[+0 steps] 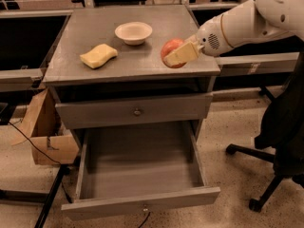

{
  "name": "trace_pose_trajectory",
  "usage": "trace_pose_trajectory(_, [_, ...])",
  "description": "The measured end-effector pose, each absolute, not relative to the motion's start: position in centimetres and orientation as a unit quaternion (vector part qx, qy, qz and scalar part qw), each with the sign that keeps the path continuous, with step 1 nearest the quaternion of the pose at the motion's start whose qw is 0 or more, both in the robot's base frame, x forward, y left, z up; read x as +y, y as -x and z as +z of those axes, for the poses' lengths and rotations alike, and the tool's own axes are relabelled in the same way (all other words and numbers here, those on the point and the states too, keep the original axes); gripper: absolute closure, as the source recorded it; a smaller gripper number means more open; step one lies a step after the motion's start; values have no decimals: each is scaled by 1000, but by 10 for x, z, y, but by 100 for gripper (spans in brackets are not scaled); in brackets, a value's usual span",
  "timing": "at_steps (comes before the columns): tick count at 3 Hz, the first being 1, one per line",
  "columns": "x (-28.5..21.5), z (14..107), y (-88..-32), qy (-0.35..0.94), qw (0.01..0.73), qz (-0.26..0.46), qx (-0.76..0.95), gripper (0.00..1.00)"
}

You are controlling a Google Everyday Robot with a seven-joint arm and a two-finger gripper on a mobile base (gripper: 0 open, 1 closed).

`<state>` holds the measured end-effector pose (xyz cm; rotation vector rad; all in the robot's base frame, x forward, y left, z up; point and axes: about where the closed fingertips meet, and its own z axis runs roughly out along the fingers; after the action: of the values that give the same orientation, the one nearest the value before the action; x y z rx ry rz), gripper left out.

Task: Place apple into middle drawer

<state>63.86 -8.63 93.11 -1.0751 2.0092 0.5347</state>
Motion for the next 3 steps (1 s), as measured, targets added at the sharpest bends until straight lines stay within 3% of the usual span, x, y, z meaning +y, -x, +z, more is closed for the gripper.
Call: trace_pose_trajectory(3, [-57,893,-600,459,376,250,765,100])
